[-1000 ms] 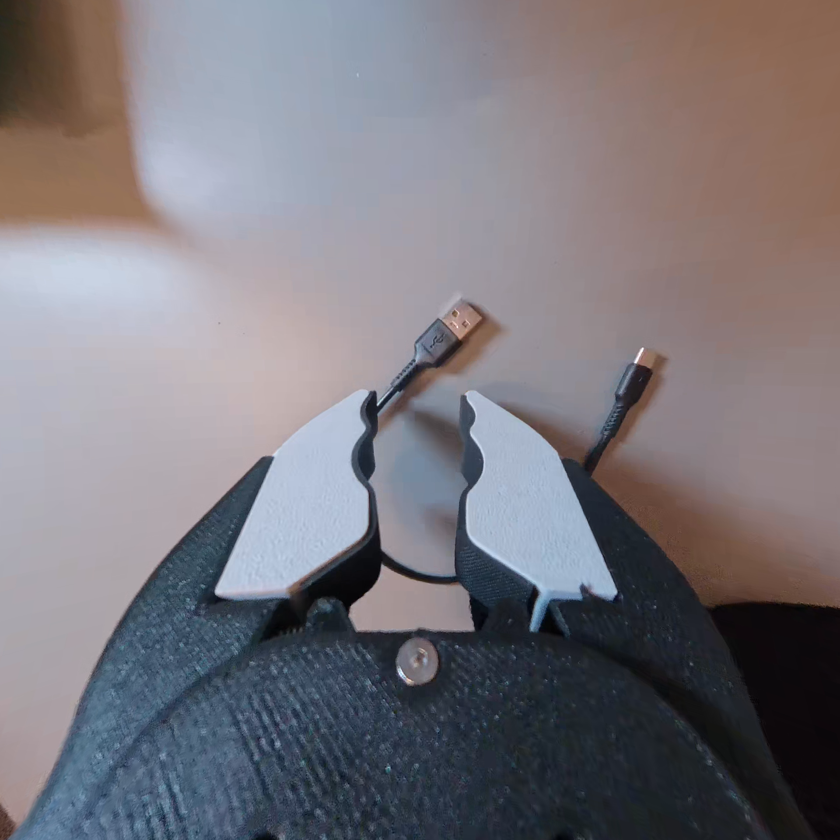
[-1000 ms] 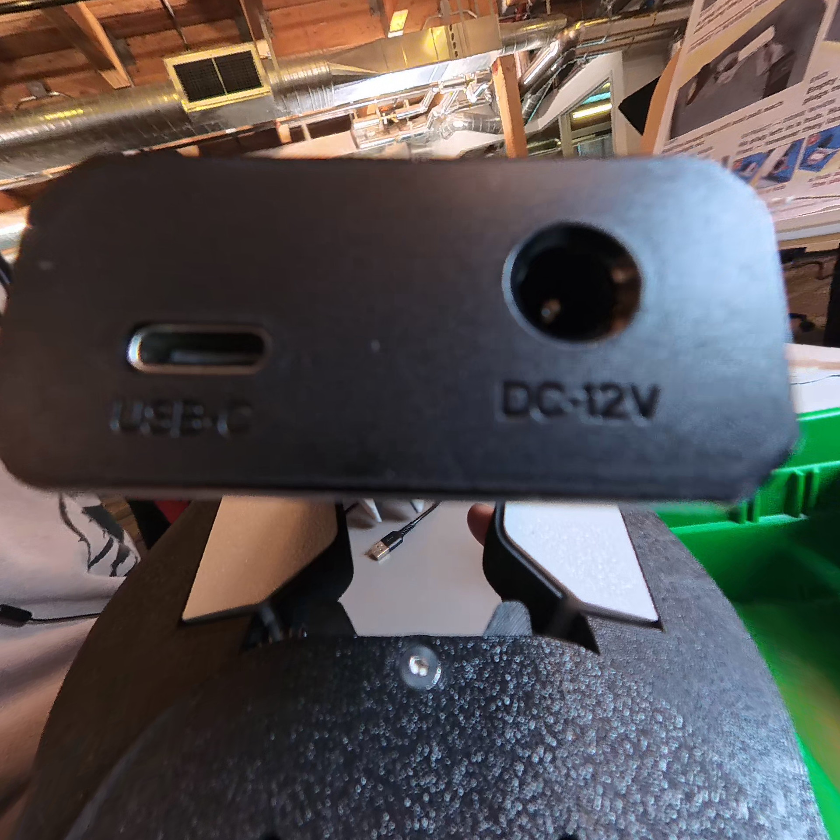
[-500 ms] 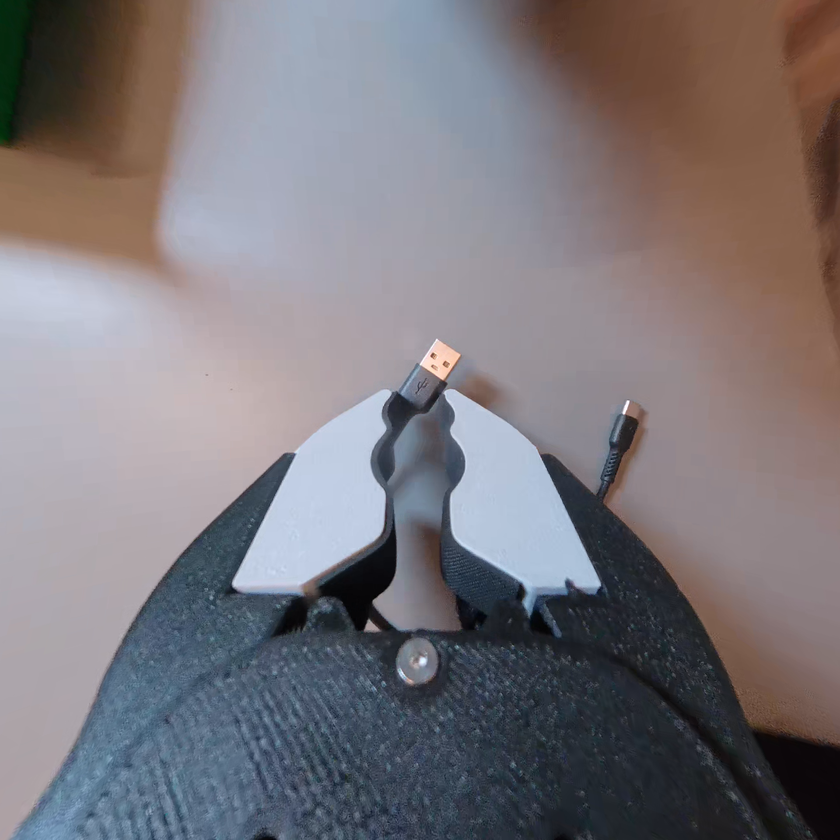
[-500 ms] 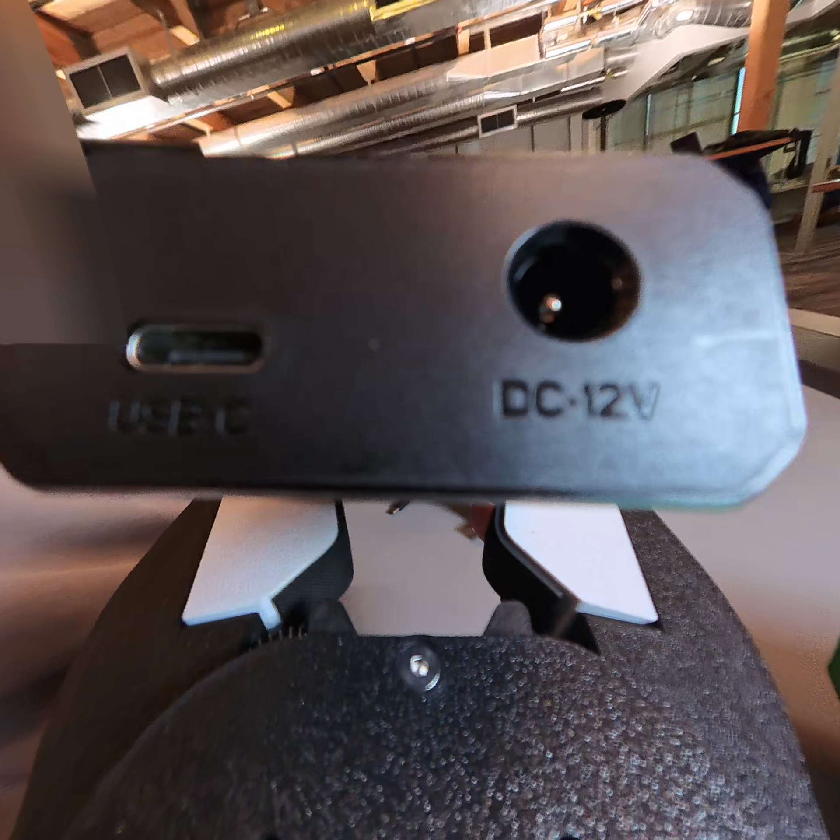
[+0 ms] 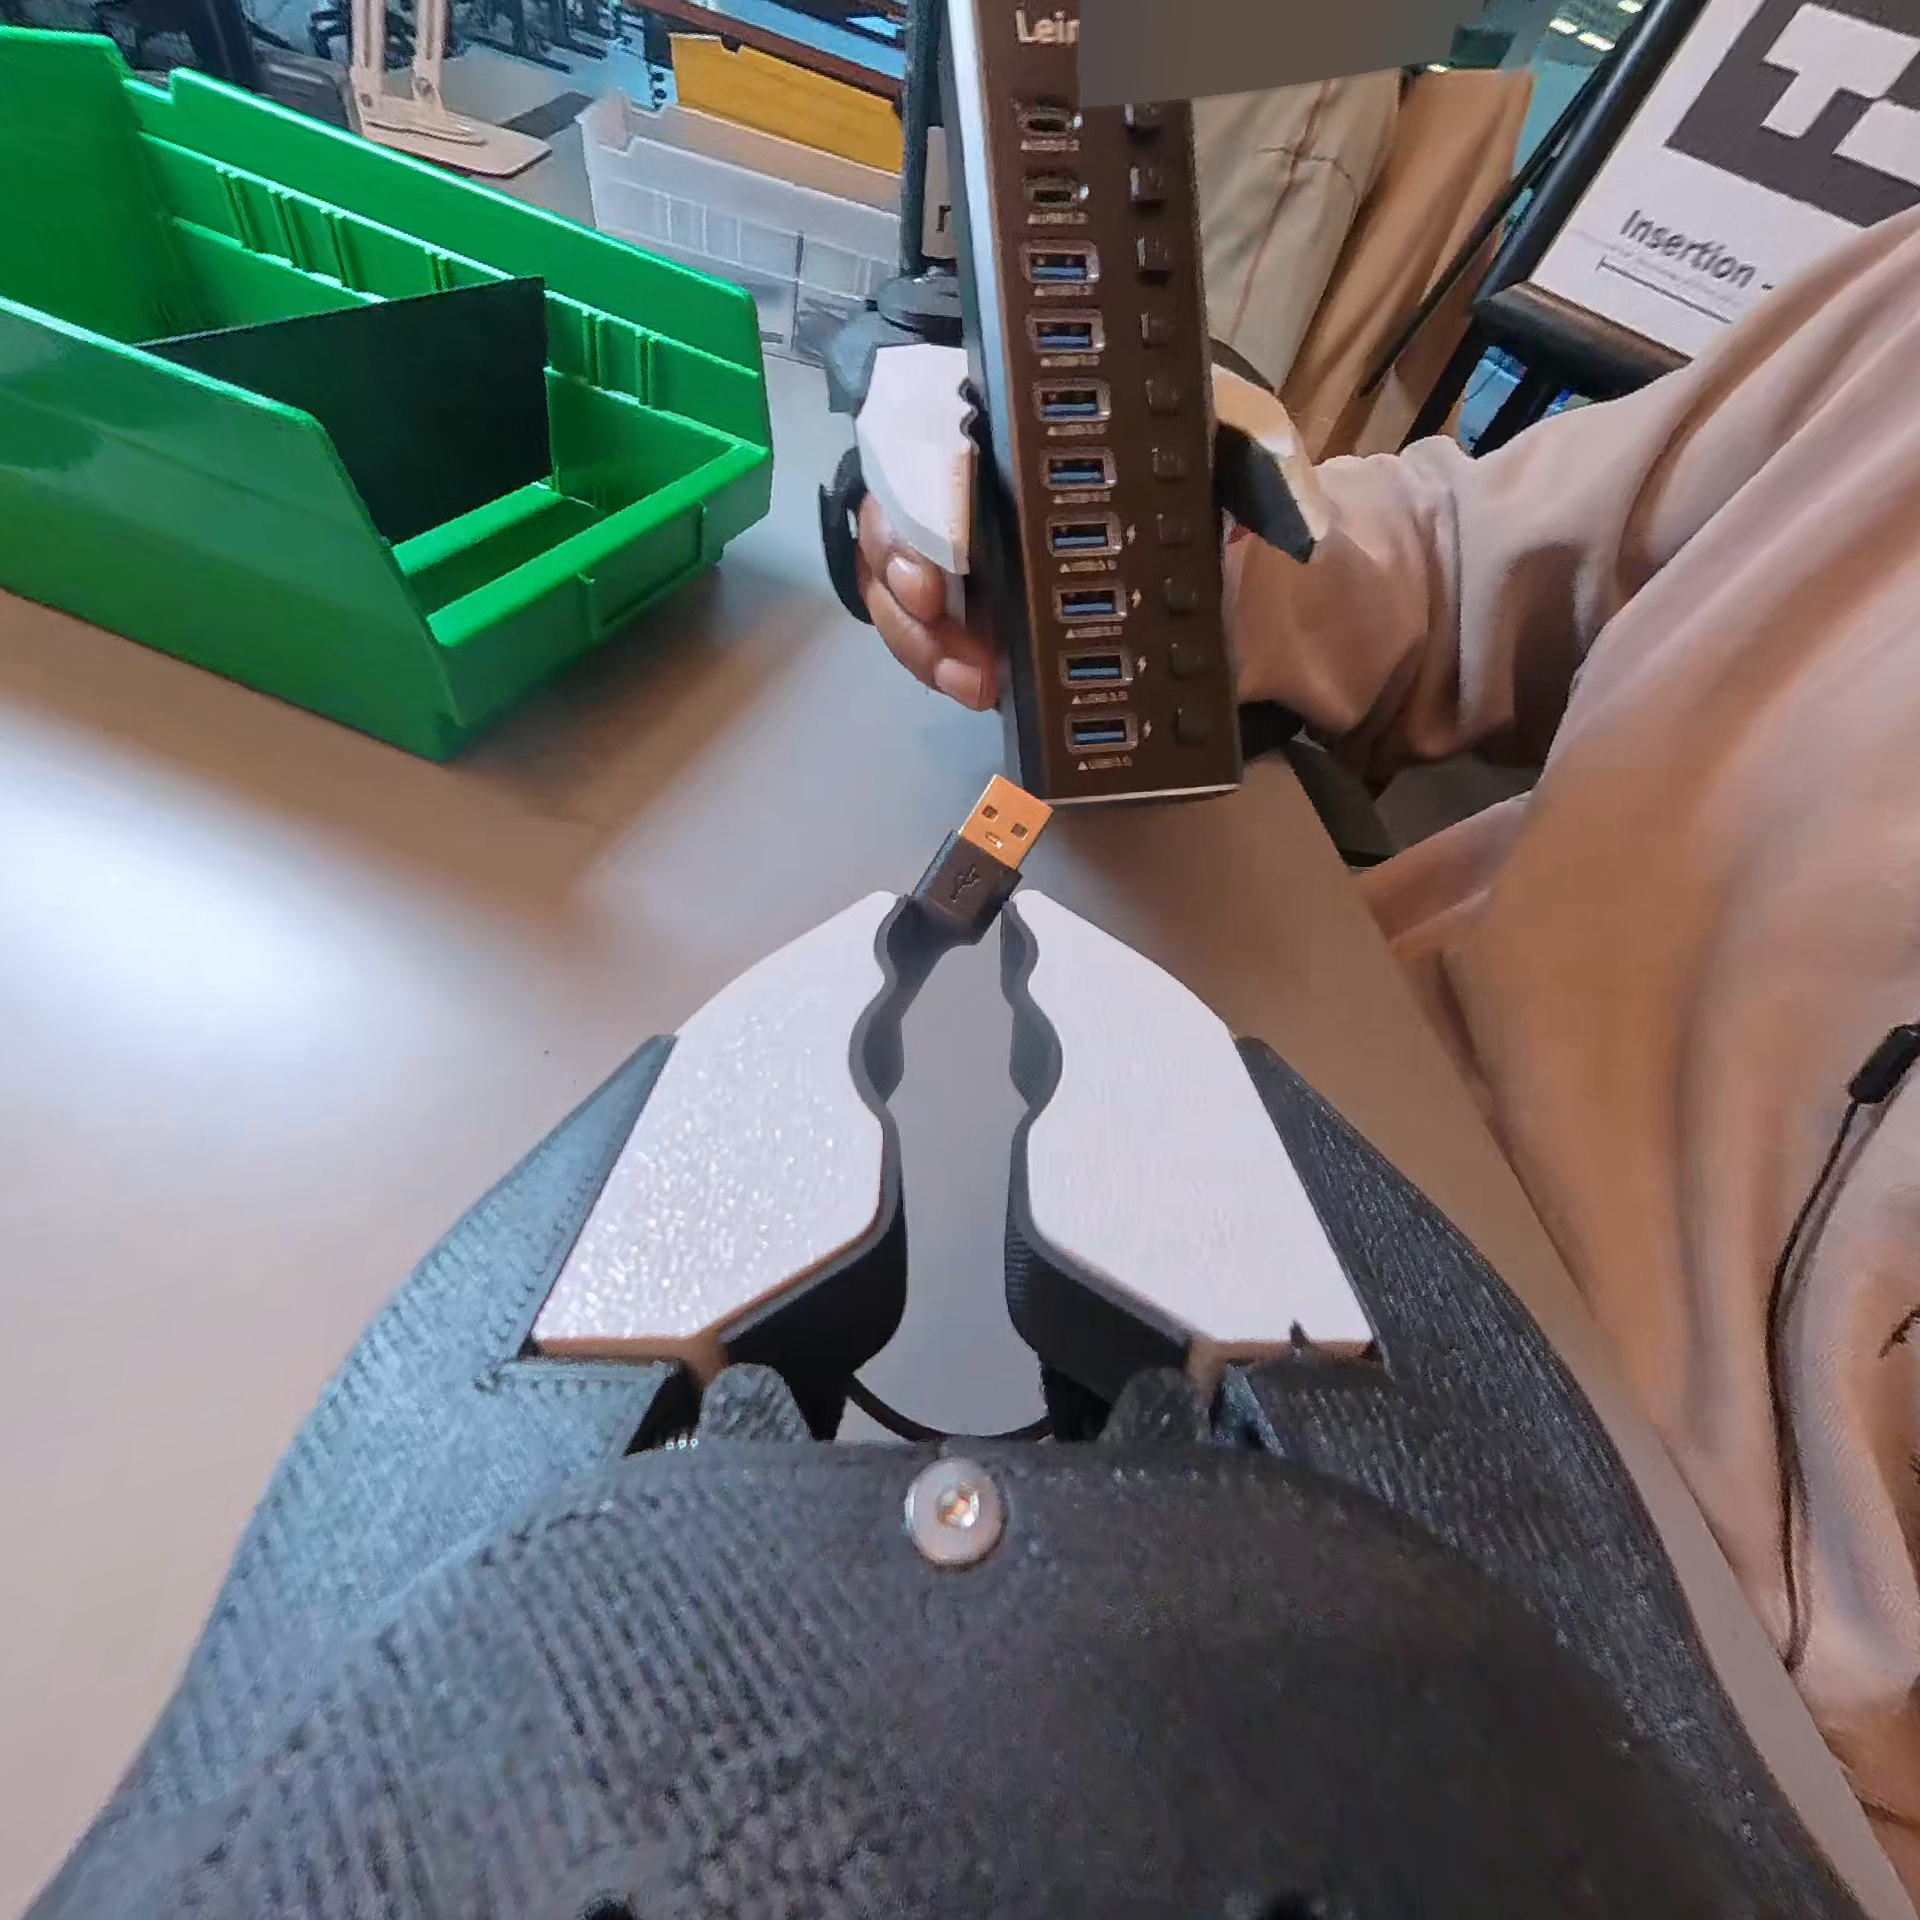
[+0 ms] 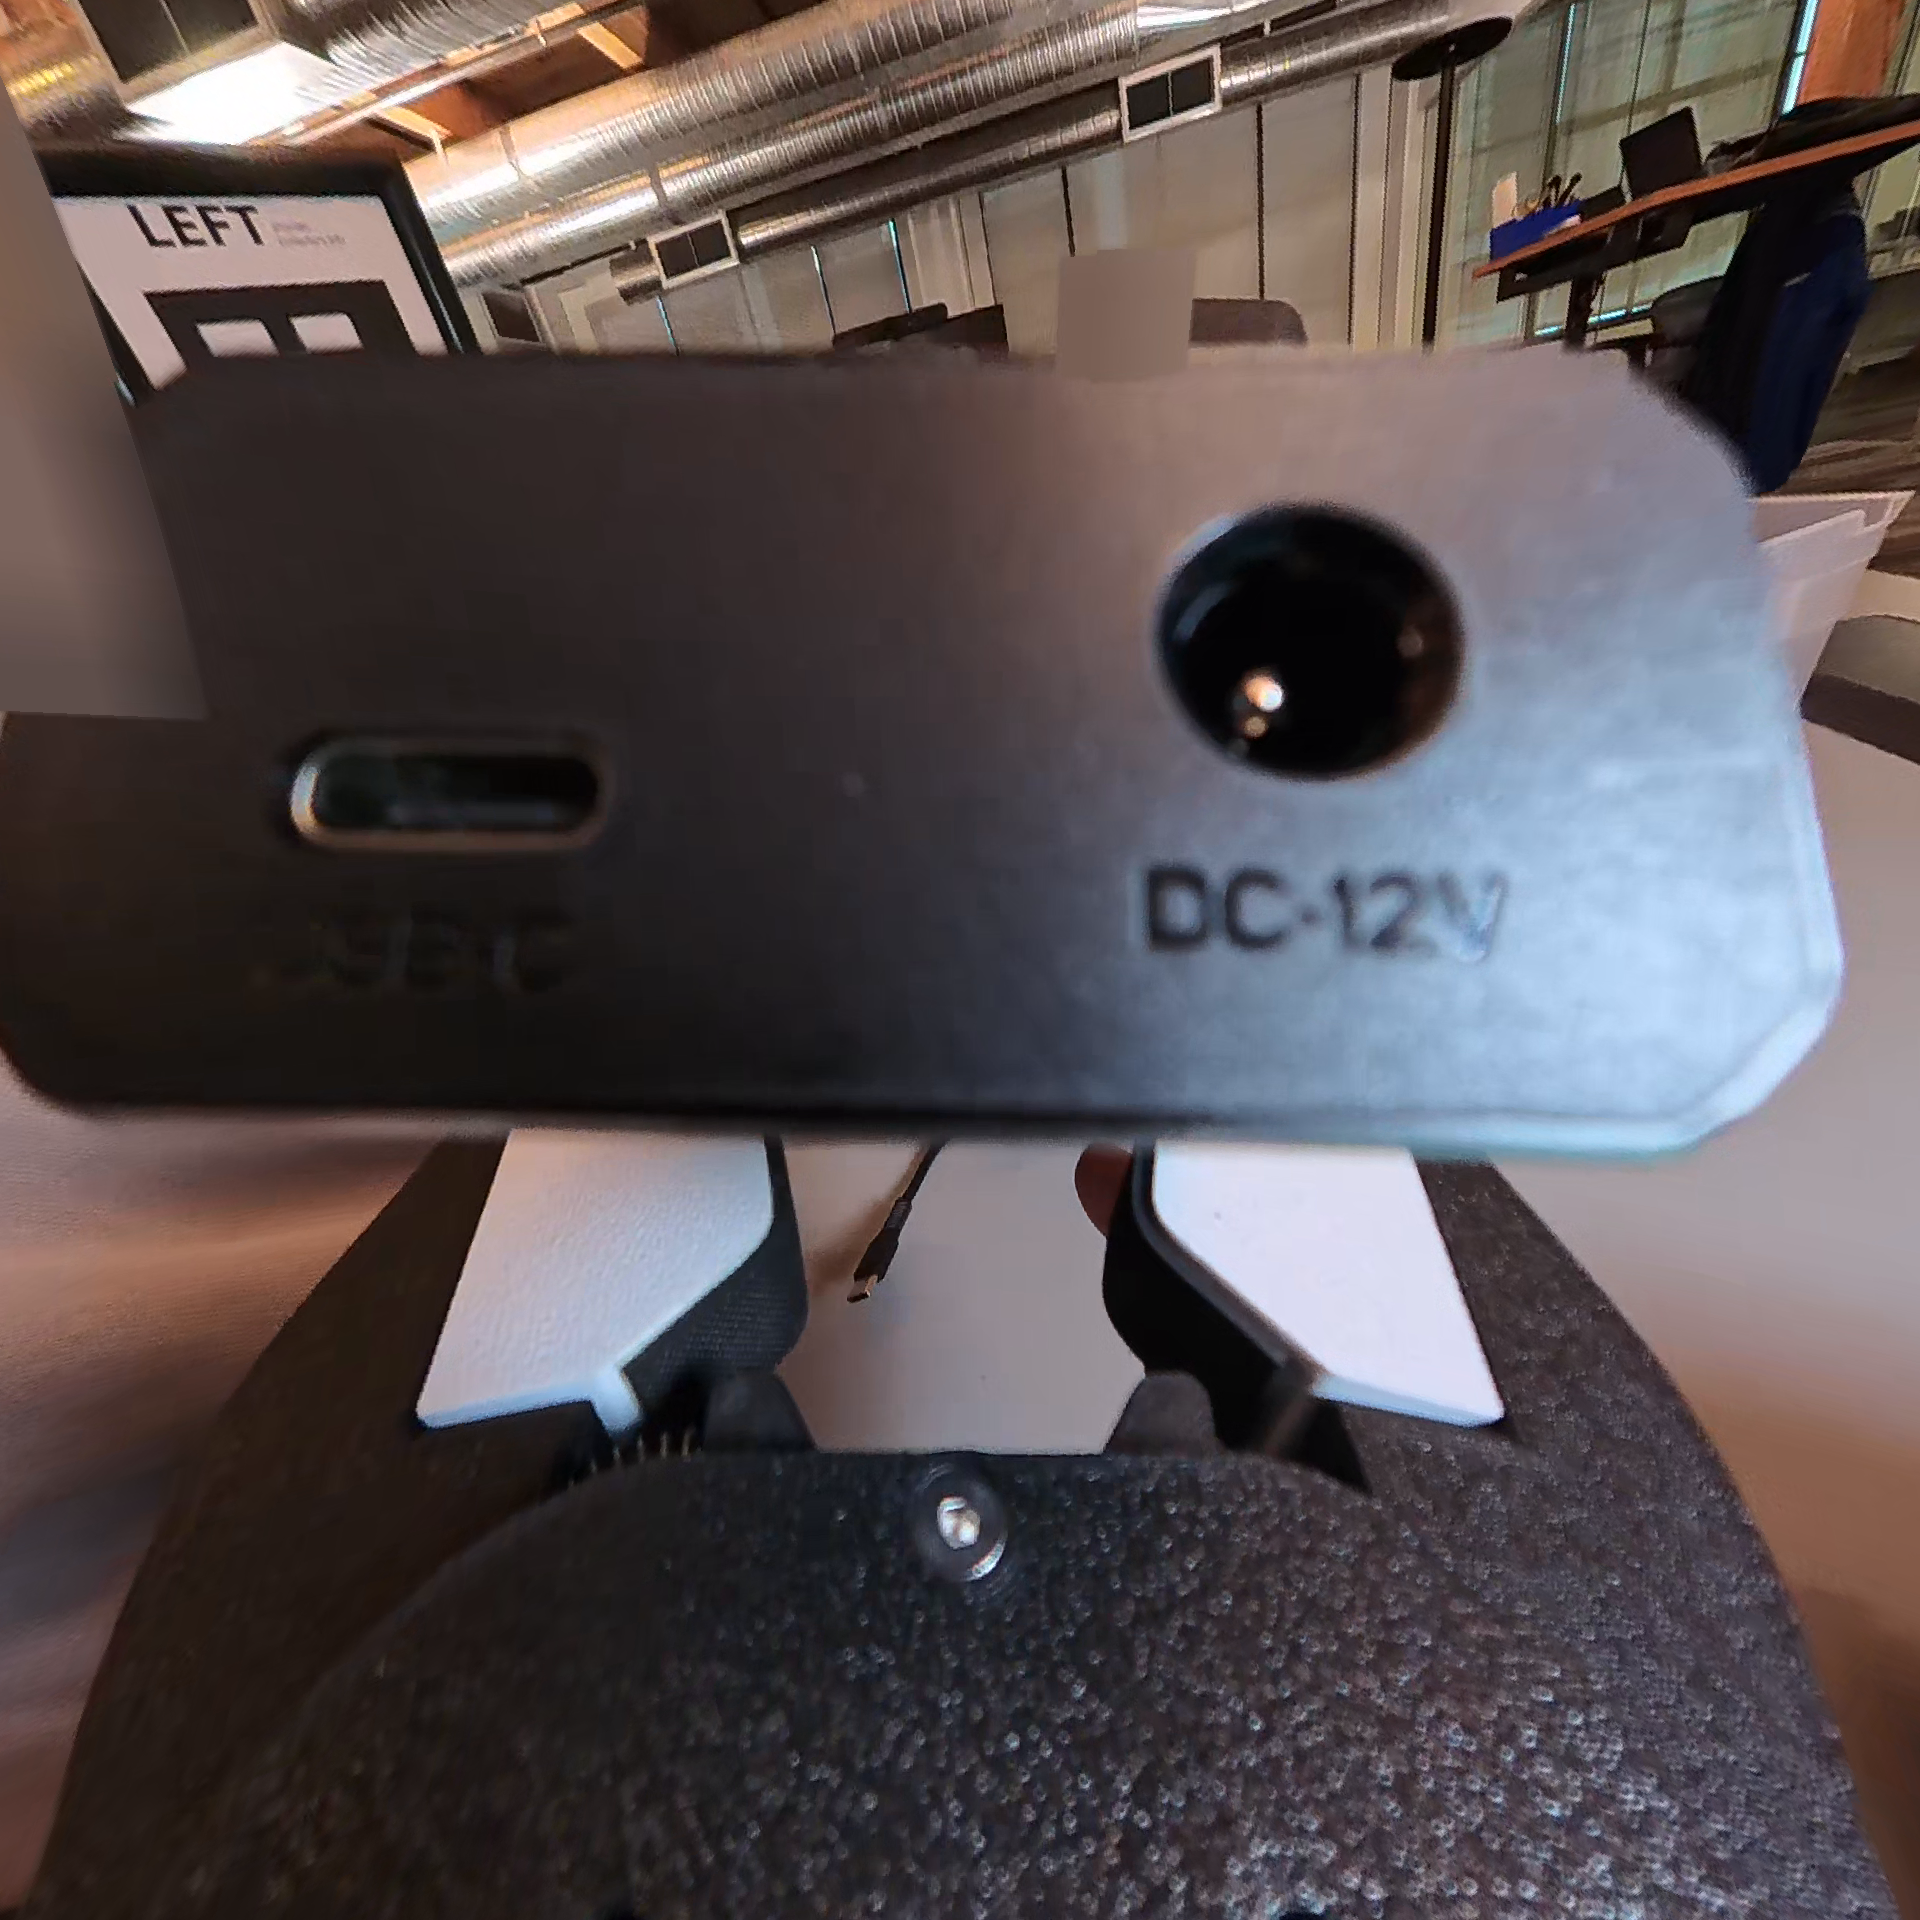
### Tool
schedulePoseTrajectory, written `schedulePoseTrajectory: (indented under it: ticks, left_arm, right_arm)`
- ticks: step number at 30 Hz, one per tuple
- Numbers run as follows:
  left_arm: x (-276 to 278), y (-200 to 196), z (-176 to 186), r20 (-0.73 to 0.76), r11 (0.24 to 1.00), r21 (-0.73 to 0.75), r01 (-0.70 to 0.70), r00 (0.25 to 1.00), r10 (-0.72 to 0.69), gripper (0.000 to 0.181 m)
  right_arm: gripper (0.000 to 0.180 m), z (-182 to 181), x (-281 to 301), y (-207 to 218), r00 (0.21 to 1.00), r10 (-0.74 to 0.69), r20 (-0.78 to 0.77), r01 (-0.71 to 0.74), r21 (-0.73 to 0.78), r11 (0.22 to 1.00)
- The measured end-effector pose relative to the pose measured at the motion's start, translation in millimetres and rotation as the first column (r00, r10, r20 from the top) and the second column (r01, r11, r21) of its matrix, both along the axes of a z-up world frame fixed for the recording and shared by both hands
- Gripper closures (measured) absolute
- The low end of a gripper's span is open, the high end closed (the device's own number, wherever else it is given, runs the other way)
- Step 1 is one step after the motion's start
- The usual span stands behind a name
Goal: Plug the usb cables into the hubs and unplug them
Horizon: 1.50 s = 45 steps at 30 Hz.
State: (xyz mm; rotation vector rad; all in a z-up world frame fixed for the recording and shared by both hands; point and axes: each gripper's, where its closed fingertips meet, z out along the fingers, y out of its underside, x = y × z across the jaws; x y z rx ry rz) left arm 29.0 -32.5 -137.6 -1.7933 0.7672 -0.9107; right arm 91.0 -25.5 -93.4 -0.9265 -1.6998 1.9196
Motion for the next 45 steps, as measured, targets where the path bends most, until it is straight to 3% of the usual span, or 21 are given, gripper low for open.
schedulePoseTrajectory:
  ticks: [4,7,10,13,16,20,27,32,36,40,45]
  left_arm:
    - [-8,11,0,-0.065,0.996,0.035,-0.079,0.995,0.081,0.165]
    - [-29,33,28,-0.132,0.966,0.146,-0.211,0.964,0.231,0.165]
    - [-53,50,73,-0.192,0.867,0.36,-0.345,0.882,0.43,0.164]
    - [-57,47,82,-0.329,0.786,0.511,-0.347,0.766,0.552,0.164]
    - [-25,18,37,-0.48,0.872,0.436,-0.224,0.761,0.435,0.163]
    - [12,-25,-17,-0.507,0.97,0.21,-0.123,0.835,0.216,0.149]
    - [14,-28,-47,-0.562,0.999,-0.026,-0.035,0.827,0.015,0.148]
    - [41,-27,-83,-0.551,0.966,-0.251,0.061,0.812,-0.194,0.147]
    - [44,-19,-90,-0.557,0.959,-0.28,0.033,0.808,-0.191,0.156]
    - [41,-16,-92,-0.629,0.978,-0.209,-0.004,0.766,-0.132,0.166]
    - [48,-17,-92,-0.621,0.985,-0.17,-0.028,0.78,-0.086,0.174]
  right_arm:
    - [0.108,-2,-2,0,1.0,-0.007,0.007,0.007,0.009,1.0]
    - [0.108,0,-2,3,1.0,-0.015,0.001,0.015,-0.001,1.0]
    - [0.108,2,-2,7,0.999,-0.038,-0.006,0.038,-0.003,0.999]
    - [0.108,6,-1,11,0.998,-0.057,-0.021,0.057,-0.002,0.998]
    - [0.108,11,2,13,0.997,-0.069,-0.038,0.069,0.002,0.998]
    - [0.108,17,5,19,0.996,-0.072,-0.055,0.072,-0.007,0.997]
    - [0.108,27,9,29,0.991,-0.107,-0.084,0.105,-0.03,0.994]
    - [0.108,29,12,35,0.987,-0.133,-0.094,0.13,-0.035,0.991]
    - [0.108,31,13,37,0.986,-0.133,-0.099,0.13,-0.033,0.991]
    - [0.108,30,13,35,0.988,-0.123,-0.097,0.122,-0.023,0.992]
    - [0.108,26,11,32,0.989,-0.121,-0.087,0.121,-0.006,0.993]
